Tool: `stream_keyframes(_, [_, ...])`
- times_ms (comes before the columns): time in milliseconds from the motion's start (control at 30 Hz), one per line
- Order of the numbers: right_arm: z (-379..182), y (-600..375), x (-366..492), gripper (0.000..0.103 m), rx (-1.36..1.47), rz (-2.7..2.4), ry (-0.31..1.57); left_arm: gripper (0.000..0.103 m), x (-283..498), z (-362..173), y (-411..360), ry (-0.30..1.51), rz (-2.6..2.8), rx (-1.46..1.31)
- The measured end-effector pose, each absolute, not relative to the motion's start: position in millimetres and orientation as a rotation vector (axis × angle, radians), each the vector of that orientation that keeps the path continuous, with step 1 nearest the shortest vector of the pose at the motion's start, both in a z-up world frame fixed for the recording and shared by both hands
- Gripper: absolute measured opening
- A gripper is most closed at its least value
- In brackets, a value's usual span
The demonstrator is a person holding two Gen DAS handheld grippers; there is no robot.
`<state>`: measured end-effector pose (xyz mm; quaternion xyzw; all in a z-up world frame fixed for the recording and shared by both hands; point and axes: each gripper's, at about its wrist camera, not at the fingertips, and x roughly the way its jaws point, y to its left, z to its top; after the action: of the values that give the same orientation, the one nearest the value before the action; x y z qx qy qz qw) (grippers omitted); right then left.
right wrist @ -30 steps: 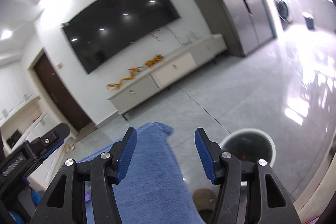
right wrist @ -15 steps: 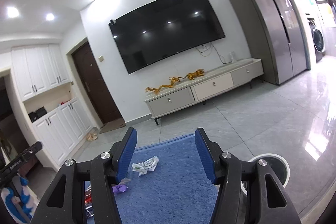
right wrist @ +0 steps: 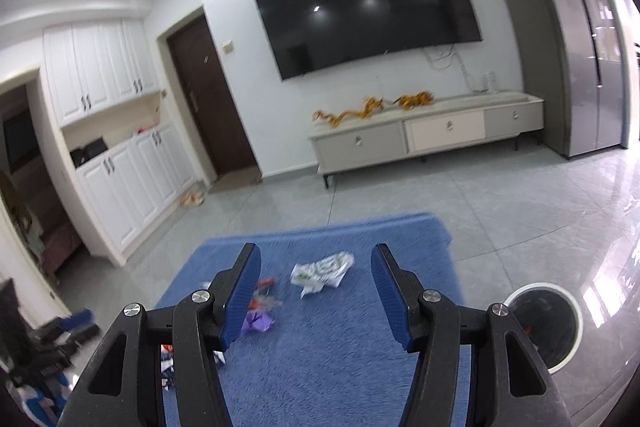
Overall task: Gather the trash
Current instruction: 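Return both tools from the bin to the trash on the rug, then grasp the blue milk carton with the left tool while the right tool grasps the purple bag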
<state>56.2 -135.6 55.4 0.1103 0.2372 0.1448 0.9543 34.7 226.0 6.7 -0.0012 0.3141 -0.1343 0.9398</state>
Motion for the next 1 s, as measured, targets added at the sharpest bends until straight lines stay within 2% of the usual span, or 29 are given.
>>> stream_keyframes(400, [-22, -105, 122, 0.055, 0.199, 0.284, 0.683, 0.059, 101, -81, 200, 0.84, -0.397, 0.154])
stream_keyframes(667, [-58, -90, 157, 0.055, 0.186, 0.313, 0.757, 0.059, 124, -103, 200, 0.907, -0.385, 0.204])
stream_keyframes(1000, [-96, -55, 180, 0.055, 0.187, 0.501, 0.868, 0.059, 122, -107, 187, 0.875, -0.405, 0.233])
